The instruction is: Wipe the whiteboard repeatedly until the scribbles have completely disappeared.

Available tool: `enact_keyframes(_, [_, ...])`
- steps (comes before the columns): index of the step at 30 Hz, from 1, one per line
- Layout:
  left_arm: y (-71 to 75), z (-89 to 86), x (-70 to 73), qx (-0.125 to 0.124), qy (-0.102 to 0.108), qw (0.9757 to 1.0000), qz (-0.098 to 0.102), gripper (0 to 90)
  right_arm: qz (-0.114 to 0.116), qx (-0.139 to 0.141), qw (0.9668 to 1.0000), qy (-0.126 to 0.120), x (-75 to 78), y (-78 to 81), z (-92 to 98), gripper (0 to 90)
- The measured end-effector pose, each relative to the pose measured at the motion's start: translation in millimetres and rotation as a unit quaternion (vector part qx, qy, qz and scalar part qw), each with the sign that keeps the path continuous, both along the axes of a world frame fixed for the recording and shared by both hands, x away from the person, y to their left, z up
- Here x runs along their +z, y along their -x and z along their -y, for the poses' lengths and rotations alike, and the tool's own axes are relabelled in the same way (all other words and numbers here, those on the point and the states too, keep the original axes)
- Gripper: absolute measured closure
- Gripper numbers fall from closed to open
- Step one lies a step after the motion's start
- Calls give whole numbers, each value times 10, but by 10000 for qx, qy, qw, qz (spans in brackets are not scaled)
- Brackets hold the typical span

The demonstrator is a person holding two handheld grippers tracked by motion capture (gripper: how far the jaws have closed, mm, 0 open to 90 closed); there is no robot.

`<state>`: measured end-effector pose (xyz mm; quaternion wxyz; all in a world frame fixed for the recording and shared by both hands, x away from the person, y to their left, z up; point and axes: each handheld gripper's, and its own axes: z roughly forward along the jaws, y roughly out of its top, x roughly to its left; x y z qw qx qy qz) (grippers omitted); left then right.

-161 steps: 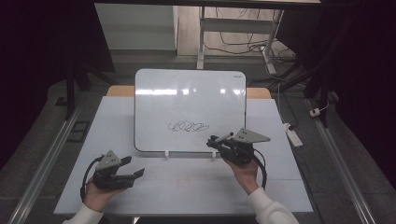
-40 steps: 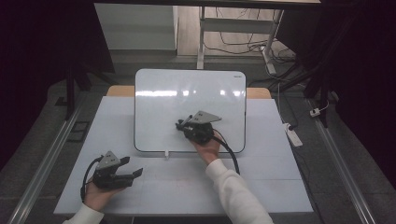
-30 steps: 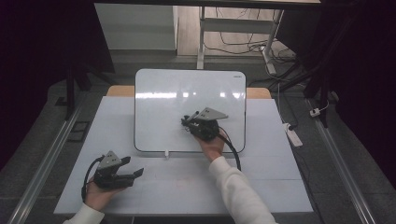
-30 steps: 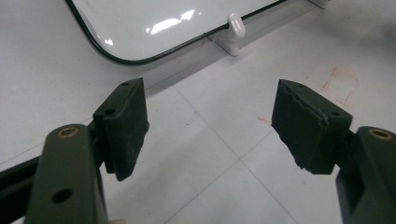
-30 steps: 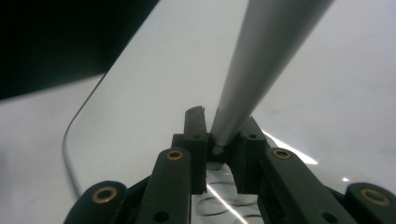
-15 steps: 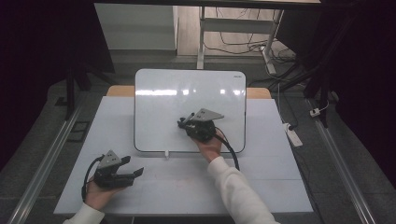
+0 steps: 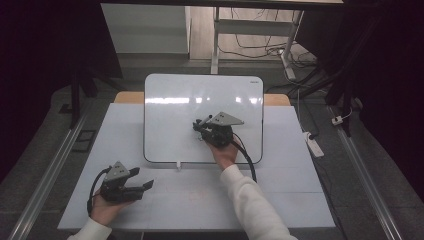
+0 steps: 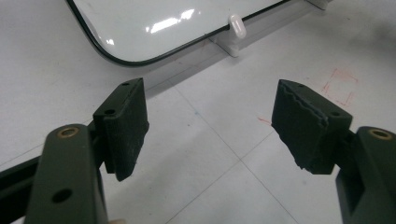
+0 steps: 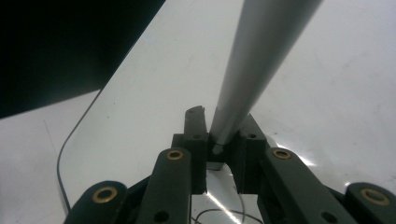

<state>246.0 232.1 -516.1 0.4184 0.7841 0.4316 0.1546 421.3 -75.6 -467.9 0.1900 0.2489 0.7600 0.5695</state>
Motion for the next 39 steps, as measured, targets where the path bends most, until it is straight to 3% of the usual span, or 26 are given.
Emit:
enact_keyframes(3, [-14,1,-8,-6,-22,10000,-28,274,114,292,9987,397,-33,71,-79,778])
enact_keyframes(4, [-10,2,-8,-6,-21,10000,-25,274,119,276,9985,456,-18,65,-50,778])
enact_keyframes(7, [7,-2,1,-2,-10,10000,4,274,52,-119,9999,81,41,-16,158,778])
enact_keyframes(9, [-3,-1,-4,2,-6,10000,-8,274,-1,-169,9999,-22,41,-22,226,778])
enact_keyframes(10, [-12,3,-8,3,-23,10000,-21,274,20,-116,9999,86,25,14,202,778])
enact_keyframes(12, [-17,8,-11,-9,-40,10000,-33,274,35,252,9988,419,-41,88,114,778])
enact_keyframes(13, [-11,10,-9,-12,-47,10000,-30,273,145,311,9978,566,-49,112,105,778])
enact_keyframes(14, [-5,10,-8,-10,-40,10000,-21,273,127,278,9980,560,-30,97,137,778])
enact_keyframes(16, [0,9,-4,7,-34,10000,-14,273,44,-94,9999,136,14,21,273,778])
enact_keyframes(18, [-6,8,-6,8,-25,10000,-18,274,-22,-208,9998,-71,7,8,315,778])
enact_keyframes(21, [-23,13,-16,-1,-44,10000,-49,273,-25,276,9990,354,-93,132,128,778])
enact_keyframes(23, [-16,14,-14,-6,-52,10000,-38,273,94,372,9978,547,-119,177,75,777])
enact_keyframes(27, [-2,10,-8,4,-25,10000,-19,273,-4,-85,10000,43,-60,84,233,778])
enact_keyframes(28, [-10,9,-11,5,-22,10000,-28,273,35,-89,9999,66,-69,105,209,778])
enact_keyframes(31, [-25,13,-19,-3,-47,10000,-51,273,31,361,9983,449,-154,205,42,778])
enact_keyframes(32, [-19,14,-17,-4,-50,10000,-44,273,94,370,9978,541,-160,224,28,778])
enact_keyframes(33, [-11,12,-13,-10,-49,10000,-34,273,76,375,9978,532,-145,204,51,778])
enact_keyframes(36, [-1,8,-9,13,-24,10000,-19,273,21,3,9999,118,-112,142,174,778])
enact_keyframes(37, [-7,7,-11,14,-20,10000,-27,273,47,-9,9999,117,-124,162,159,778])
enact_keyframes(39, [-20,11,-17,3,-41,10000,-46,273,52,305,9986,435,-166,232,59,778])
